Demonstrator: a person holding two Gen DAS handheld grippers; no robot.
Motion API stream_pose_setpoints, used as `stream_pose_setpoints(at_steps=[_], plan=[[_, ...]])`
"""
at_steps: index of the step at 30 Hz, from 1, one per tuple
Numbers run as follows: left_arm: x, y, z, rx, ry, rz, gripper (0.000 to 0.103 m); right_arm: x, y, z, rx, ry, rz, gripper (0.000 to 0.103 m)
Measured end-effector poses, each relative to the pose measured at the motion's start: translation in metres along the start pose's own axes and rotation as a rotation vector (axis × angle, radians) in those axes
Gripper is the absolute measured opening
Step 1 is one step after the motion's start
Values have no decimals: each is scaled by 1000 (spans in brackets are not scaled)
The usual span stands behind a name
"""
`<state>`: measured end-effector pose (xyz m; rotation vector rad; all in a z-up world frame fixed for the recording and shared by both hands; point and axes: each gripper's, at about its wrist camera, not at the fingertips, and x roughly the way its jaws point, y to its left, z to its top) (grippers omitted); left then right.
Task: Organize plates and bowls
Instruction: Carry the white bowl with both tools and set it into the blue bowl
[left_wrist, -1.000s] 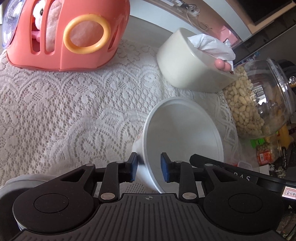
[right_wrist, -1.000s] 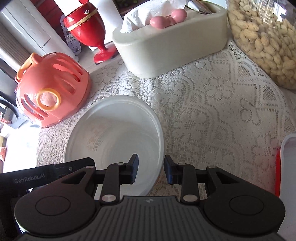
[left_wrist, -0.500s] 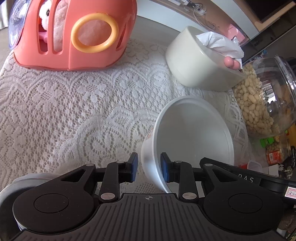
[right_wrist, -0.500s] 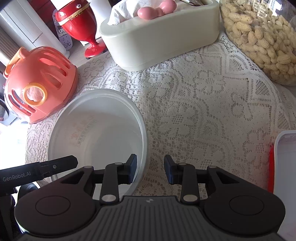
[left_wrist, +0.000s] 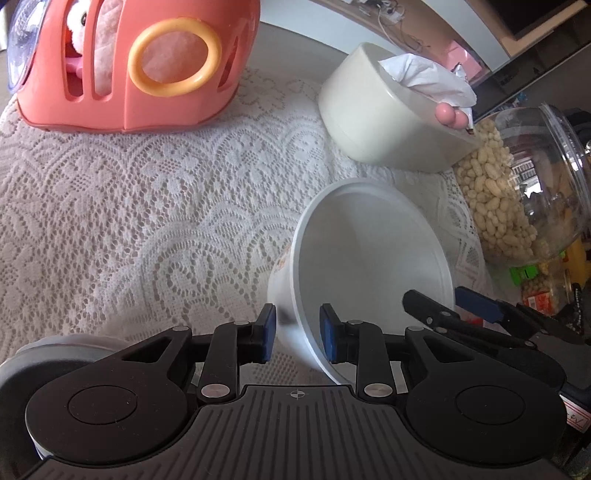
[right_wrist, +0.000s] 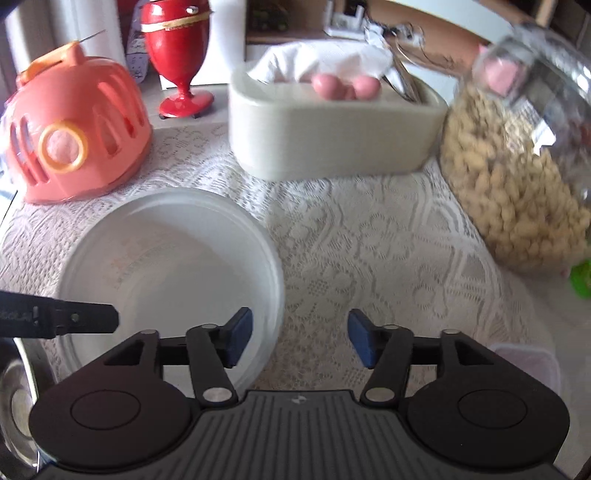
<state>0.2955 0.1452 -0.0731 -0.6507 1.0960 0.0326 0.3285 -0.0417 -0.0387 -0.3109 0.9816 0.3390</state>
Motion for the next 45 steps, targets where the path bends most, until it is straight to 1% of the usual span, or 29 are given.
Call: stream_pose_setpoints(at_steps=[1, 3, 4, 5, 7, 9, 11, 13, 15, 17, 19, 21, 22, 23, 24, 26, 28, 30, 33, 35, 37, 39, 41, 43, 45], plan=[[-1, -1, 0, 2, 0, -11, 28, -3, 1, 0, -3, -7, 23, 64], [-2, -2, 0, 9, -11, -31, 28, -6, -1, 1, 20, -1, 101, 64], [-3, -3, 1, 13, -22, -29, 30, -6, -3, 1, 45, 11, 143, 64], [-5, -3, 1, 21, -40, -18, 30, -5, -4, 2, 77, 26, 182, 67], [-7, -2, 4, 26, -75, -8, 30, -5, -6, 3, 127, 37, 213, 67], [-8, 7, 7, -10, -86, -11, 30, -6, -7, 3, 138, 53, 251, 67], [-8, 16, 10, -57, -69, -17, 29, -8, -3, 0, 130, 66, 295, 65], [-8, 18, 10, -69, -61, 4, 29, -13, -3, -1, 118, 56, 295, 63], [-7, 17, 9, -68, -58, 5, 29, -16, -4, 1, 118, 31, 246, 63], [-4, 16, 9, -68, -45, -8, 29, -10, -8, 6, 147, 29, 213, 62], [0, 15, 7, -63, -29, -8, 30, 2, -13, 11, 199, 61, 226, 57], [5, 16, 6, -69, -20, -14, 30, 21, -17, 13, 268, 129, 276, 49], [5, 17, 6, -71, -24, -9, 29, 29, -17, 13, 300, 165, 309, 42], [4, 18, 6, -76, -31, -9, 29, 35, -17, 11, 326, 191, 323, 39], [1, 17, 5, -77, -40, -14, 29, 35, -18, 9, 341, 197, 321, 38], [-16, 9, 2, -55, -80, -42, 29, 23, -18, 6, 341, 170, 321, 36], [-42, -5, -3, -3, -135, -81, 29, -7, -24, 2, 350, 102, 325, 37], [-71, -21, -14, 64, -193, -117, 30, -45, -30, -4, 345, 9, 327, 37], [-107, -47, -46, 171, -242, -142, 30, -97, -39, -25, 313, -103, 325, 37], [-121, -59, -75, 228, -255, -127, 30, -120, -44, -46, 306, -135, 332, 37], [-125, -67, -100, 259, -253, -108, 30, -135, -48, -72, 301, -148, 346, 37], [-123, -68, -120, 238, -234, -81, 30, -140, -49, -97, 304, -144, 356, 37], [-115, -64, -135, 207, -205, -65, 30, -137, -47, -116, 301, -112, 364, 37], [-104, -57, -145, 164, -158, -58, 31, -130, -46, -132, 299, -78, 362, 37], [-94, -47, -150, 120, -119, -79, 30, -126, -47, -142, 315, -64, 367, 38]])
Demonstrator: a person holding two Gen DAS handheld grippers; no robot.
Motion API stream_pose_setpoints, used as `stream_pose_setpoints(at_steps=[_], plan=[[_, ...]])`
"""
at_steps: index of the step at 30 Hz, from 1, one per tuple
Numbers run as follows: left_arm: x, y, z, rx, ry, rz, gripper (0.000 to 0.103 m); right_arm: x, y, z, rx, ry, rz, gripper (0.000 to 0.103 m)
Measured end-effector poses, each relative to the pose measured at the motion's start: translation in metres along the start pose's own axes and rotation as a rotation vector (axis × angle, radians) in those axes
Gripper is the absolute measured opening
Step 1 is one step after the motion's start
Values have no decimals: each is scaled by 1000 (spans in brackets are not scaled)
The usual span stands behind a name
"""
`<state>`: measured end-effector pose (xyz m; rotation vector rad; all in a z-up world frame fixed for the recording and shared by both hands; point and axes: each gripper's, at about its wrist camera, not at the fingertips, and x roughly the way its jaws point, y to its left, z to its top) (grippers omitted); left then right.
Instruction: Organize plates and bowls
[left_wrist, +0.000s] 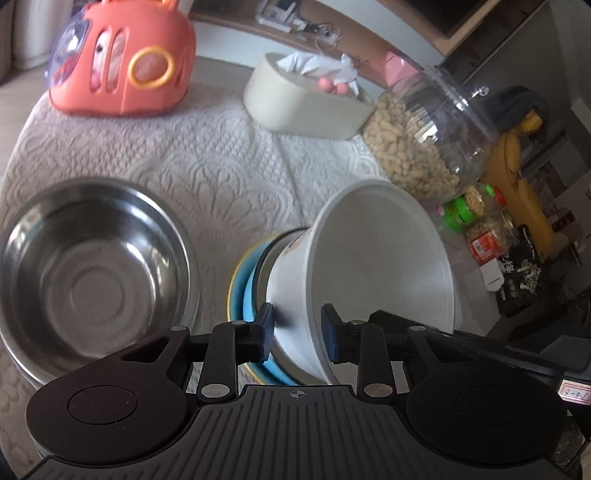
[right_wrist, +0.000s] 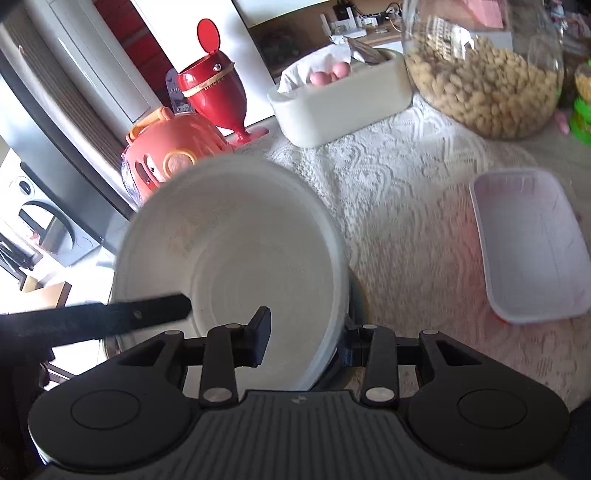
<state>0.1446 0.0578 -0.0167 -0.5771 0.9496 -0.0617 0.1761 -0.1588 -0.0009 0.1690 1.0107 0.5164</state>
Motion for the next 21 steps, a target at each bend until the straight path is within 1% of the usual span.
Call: stream_pose_setpoints(at_steps=[2, 6, 8, 10, 11, 13, 15, 17, 19, 21], plan=[[-1, 6, -2, -27, 2, -19, 28, -5, -2, -5, -4, -24, -10, 39], [-22, -1, 1, 1, -88, 32, 28, -23, 1, -6, -36, -105, -13, 39], [-33, 0, 5, -11, -123, 17, 28, -26, 3, -5, -51, -138, -40, 40], [-41, 2, 11, -14, -117, 9, 28, -25, 4, -5, -71, -168, -81, 40], [-46, 4, 16, 0, -105, 23, 28, -25, 5, -4, -81, -182, -97, 40], [-58, 9, 22, 37, -100, 82, 28, -28, 12, -3, -120, -218, -117, 40], [-72, 21, 26, 73, -111, 175, 28, -33, 22, 3, -156, -256, -98, 40], [-85, 39, 27, 74, -133, 269, 28, -35, 34, 13, -176, -269, -65, 43], [-95, 64, 28, 49, -152, 354, 28, -31, 52, 26, -208, -255, -45, 44], [-98, 91, 27, 8, -145, 406, 28, -21, 76, 39, -257, -217, -24, 44]])
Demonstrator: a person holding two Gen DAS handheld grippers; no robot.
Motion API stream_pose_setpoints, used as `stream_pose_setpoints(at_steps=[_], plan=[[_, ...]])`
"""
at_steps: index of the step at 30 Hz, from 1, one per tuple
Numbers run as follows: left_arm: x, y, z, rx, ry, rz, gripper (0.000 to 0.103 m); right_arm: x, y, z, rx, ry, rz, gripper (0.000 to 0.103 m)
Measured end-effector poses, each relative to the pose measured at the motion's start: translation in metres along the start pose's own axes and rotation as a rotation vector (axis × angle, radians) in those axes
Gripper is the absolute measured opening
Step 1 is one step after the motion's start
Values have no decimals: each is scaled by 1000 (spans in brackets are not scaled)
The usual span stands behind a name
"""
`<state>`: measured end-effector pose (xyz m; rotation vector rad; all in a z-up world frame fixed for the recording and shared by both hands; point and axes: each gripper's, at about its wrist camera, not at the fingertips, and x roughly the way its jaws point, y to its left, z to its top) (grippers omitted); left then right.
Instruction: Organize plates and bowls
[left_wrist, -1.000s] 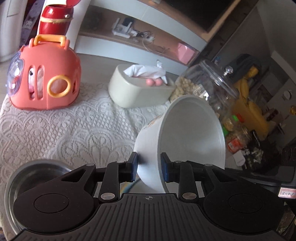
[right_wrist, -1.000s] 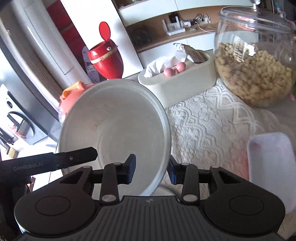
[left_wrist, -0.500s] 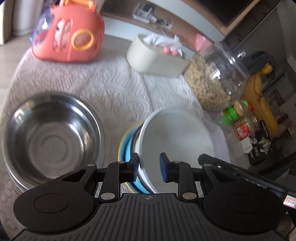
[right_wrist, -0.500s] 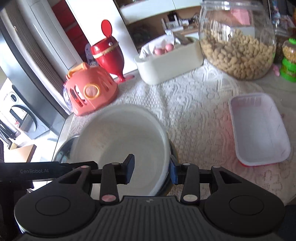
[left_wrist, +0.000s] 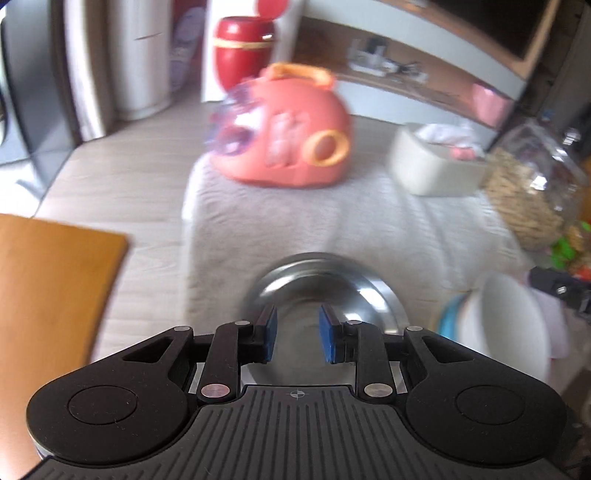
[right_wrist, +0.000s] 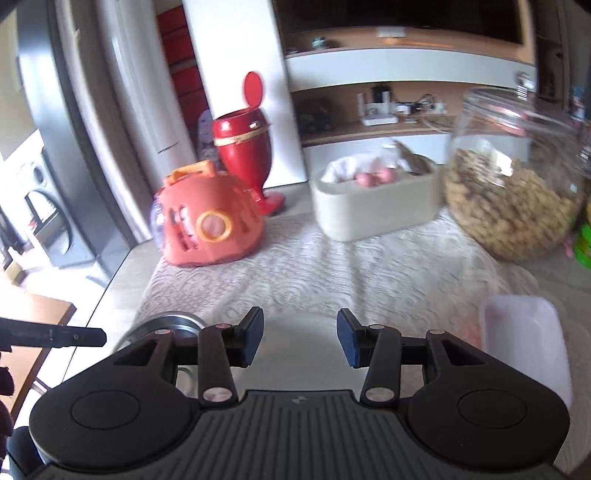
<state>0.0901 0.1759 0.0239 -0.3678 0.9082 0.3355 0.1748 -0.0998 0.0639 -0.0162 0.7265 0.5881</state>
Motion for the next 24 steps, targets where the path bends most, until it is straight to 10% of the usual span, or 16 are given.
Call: stream_pose_setpoints(at_steps=[5, 10, 24], plan=[[31, 44, -10, -125, 93, -48, 28, 64, 54, 30, -81, 237, 118, 47], [49, 61, -16, -173, 120, -66, 31, 131, 92, 31, -137, 400, 43, 47], [80, 59, -34, -211, 277, -157, 37, 199, 117, 1, -151, 573, -21, 49]])
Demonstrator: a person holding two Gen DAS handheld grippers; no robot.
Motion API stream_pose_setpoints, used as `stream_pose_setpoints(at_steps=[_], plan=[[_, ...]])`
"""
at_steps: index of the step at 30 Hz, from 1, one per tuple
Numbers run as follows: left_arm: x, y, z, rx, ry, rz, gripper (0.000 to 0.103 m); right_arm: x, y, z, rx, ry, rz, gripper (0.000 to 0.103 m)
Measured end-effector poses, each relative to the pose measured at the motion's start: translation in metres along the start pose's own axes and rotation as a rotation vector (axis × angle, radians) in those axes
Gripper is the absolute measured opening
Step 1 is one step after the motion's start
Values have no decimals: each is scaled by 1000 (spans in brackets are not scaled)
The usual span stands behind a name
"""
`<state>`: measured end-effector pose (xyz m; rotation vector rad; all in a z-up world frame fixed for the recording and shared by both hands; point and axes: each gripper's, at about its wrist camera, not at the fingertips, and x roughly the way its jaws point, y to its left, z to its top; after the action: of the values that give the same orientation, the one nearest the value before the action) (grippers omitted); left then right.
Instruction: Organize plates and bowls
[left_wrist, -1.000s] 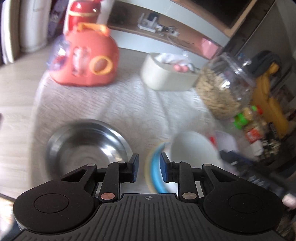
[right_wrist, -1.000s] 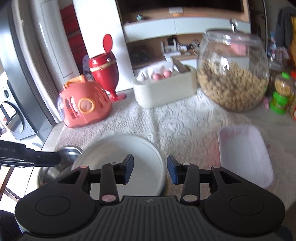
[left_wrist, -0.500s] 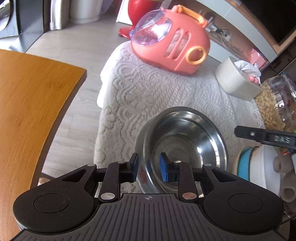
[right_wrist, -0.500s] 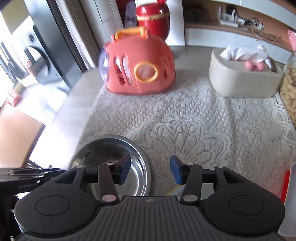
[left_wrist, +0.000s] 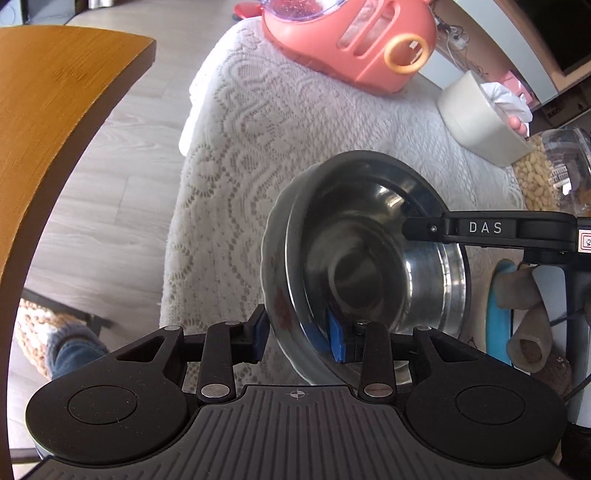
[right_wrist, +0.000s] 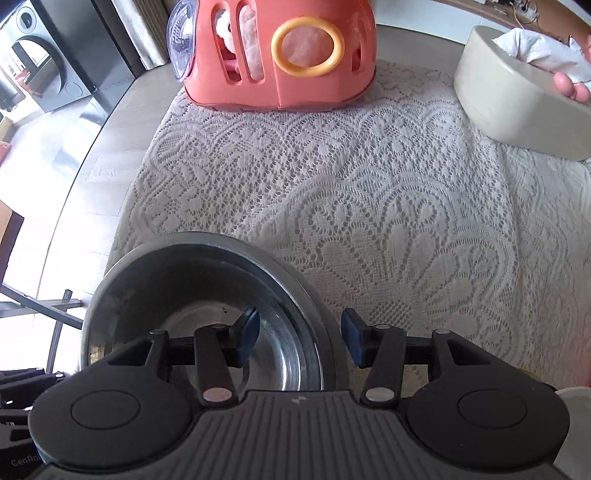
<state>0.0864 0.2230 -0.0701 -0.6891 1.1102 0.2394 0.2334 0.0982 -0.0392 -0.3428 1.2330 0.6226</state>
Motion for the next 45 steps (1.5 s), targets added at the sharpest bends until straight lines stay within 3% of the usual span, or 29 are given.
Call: stream_pose_setpoints(at_steps=[7, 12, 15, 18, 21, 23, 27, 30, 36, 45], plan=[[2, 0, 9, 3, -35, -38, 52, -3, 4, -8, 6, -19, -4, 58], [2, 10, 17, -56, -62, -76, 52, -8, 4, -12, 1, -30, -6, 58], [-2, 6, 16, -43, -97, -59, 52, -12, 8, -17, -26, -57, -14, 58], [-23, -5, 10, 33, -223, -3, 49, -34, 6, -21, -58, -139, 27, 53], [-54, -18, 3, 83, -375, 54, 45, -81, -9, -33, -81, -315, 40, 53], [-71, -28, -2, 94, -425, 23, 45, -111, -25, -45, -96, -432, 6, 53], [-79, -75, -14, 181, -382, -154, 45, -143, -69, -78, -72, -580, -117, 55], [-61, -123, -25, 261, -318, -210, 45, -142, -107, -99, 3, -577, -114, 55], [-5, -175, -24, 283, -230, -161, 45, -117, -163, -127, 140, -513, -81, 55], [15, -178, -15, 254, -215, -82, 46, -100, -210, -139, 246, -519, -42, 55]])
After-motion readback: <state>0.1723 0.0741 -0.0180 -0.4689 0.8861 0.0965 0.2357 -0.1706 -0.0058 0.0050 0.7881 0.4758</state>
